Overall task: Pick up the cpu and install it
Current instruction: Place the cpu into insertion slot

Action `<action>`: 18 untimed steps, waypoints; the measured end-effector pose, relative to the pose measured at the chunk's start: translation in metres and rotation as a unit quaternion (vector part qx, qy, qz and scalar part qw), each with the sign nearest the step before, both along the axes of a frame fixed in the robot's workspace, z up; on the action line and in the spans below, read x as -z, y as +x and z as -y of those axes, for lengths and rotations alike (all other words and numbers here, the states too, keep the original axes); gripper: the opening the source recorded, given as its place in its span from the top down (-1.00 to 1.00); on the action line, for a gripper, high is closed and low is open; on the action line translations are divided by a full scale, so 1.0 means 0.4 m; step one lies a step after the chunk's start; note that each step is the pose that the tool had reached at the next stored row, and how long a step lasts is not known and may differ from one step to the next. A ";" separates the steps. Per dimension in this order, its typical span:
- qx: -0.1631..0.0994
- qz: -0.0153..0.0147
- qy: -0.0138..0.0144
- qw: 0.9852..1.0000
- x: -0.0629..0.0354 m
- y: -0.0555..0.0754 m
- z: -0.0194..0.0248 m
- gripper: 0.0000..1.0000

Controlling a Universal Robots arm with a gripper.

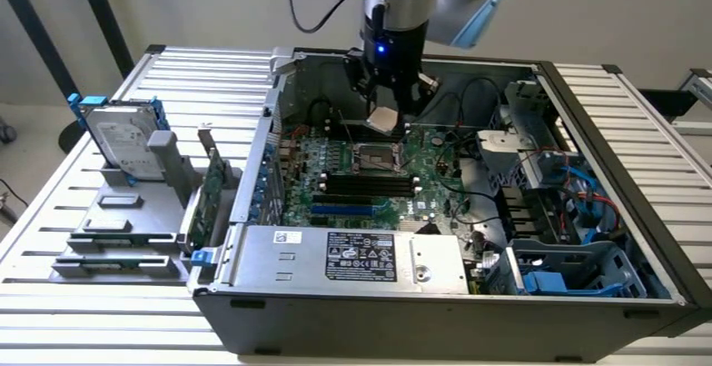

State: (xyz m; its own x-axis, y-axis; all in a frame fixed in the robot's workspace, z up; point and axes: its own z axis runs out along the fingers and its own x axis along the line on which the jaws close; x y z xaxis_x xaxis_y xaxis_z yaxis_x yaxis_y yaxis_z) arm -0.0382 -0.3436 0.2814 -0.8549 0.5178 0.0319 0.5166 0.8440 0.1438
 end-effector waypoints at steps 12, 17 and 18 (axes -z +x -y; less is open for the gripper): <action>0.084 -0.029 -0.001 0.996 0.007 0.000 0.000 -0.09; 0.117 -0.044 -0.001 0.992 0.010 0.000 0.000 -0.09; 0.123 -0.046 -0.001 0.991 0.010 0.000 0.000 -0.09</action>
State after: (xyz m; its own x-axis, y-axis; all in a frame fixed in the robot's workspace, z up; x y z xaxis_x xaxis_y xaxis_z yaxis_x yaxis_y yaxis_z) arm -0.0382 -0.3436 0.2775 -0.6960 0.7106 0.1032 0.7179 0.6909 0.0847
